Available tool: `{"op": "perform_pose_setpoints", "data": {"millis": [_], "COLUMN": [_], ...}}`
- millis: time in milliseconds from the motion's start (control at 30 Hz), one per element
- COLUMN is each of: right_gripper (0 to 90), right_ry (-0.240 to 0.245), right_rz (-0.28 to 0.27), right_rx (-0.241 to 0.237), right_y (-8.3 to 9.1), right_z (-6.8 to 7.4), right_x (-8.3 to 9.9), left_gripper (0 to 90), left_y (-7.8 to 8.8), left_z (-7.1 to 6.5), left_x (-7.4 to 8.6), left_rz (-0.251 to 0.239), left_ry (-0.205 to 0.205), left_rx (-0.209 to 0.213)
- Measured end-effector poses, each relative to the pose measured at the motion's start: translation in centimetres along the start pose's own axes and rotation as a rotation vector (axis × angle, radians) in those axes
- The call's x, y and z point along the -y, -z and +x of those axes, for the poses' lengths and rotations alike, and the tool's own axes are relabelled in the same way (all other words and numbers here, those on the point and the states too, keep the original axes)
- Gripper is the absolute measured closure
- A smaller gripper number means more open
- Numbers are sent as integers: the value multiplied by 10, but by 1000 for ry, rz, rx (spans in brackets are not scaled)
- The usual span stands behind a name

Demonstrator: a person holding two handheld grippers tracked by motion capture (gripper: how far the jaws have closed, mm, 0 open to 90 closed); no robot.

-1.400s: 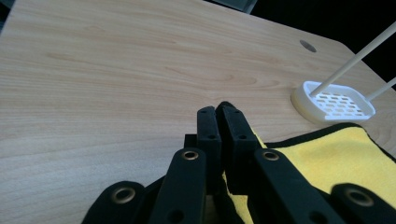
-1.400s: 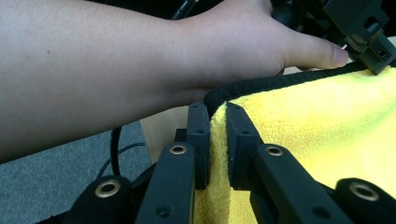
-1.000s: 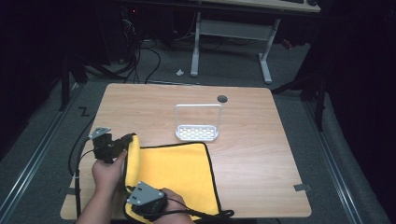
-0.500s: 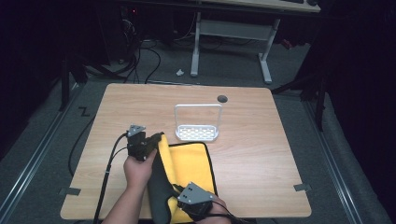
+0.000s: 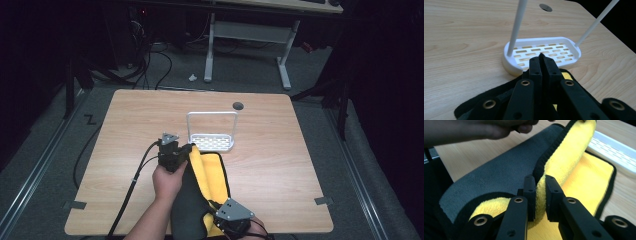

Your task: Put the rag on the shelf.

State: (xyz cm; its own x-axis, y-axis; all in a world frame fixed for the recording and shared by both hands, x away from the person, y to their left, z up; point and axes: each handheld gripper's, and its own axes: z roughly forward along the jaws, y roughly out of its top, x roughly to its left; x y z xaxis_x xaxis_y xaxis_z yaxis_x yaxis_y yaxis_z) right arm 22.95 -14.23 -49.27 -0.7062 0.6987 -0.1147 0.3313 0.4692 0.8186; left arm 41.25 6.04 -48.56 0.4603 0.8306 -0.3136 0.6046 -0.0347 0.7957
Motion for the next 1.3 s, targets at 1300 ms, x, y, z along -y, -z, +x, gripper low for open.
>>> {"op": "perform_pose_setpoints", "data": {"millis": [1300], "right_gripper": [610], "right_ry": [-109], "right_rz": [43], "right_rx": [83], "right_y": [0], "right_z": [-33], "right_x": [25], "left_gripper": [650], "left_y": [38], "left_z": [25], "left_x": [45], "left_rz": [46], "left_ry": [-95], "left_rx": [12]}}
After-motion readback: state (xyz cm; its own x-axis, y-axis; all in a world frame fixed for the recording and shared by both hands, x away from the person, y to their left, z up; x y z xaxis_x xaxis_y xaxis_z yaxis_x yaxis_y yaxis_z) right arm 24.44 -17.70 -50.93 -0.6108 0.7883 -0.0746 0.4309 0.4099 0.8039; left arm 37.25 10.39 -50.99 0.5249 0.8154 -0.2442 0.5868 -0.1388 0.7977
